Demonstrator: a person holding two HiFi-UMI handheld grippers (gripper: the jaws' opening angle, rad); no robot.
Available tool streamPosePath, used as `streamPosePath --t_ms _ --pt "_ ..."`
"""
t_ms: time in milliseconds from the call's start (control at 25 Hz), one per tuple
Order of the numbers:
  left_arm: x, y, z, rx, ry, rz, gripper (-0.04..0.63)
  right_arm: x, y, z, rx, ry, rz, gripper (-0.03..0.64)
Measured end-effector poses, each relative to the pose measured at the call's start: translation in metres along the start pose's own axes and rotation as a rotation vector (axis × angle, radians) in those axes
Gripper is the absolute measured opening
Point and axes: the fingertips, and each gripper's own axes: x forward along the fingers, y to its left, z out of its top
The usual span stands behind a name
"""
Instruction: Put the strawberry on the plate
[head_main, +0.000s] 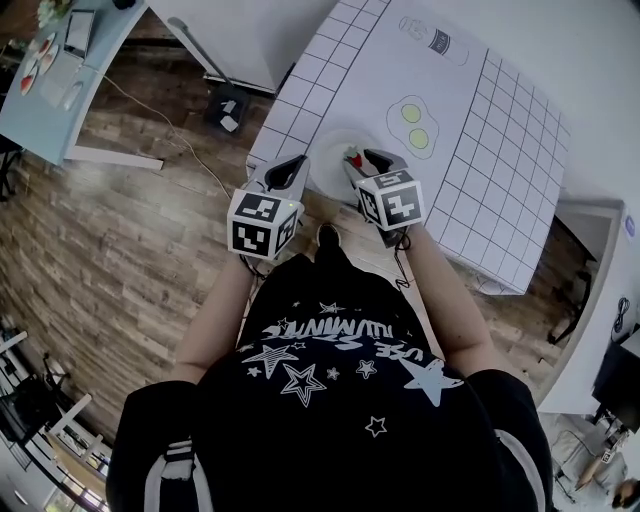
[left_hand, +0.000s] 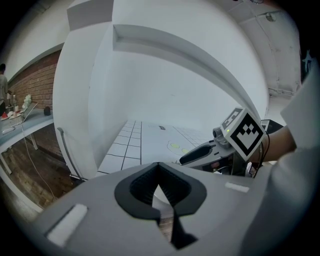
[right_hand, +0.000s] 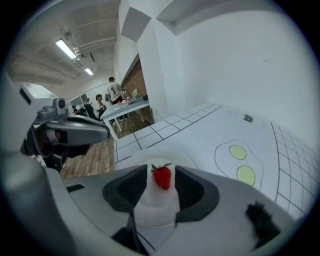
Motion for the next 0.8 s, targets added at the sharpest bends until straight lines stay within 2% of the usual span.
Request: streamPosePath --t_ms 480,800 --pt "-0.052 -0.011 0.0 0.053 -0.057 -0.044 0.009 -0.055 0.004 0.011 0.103 -0.162 -0.121 0.166" --pt "-0.105 -0.025 -0.023 0.089 -0.08 -0.075 0.009 -0.097 0.031 -0.012 0.191 -0.246 -0.193 0.166"
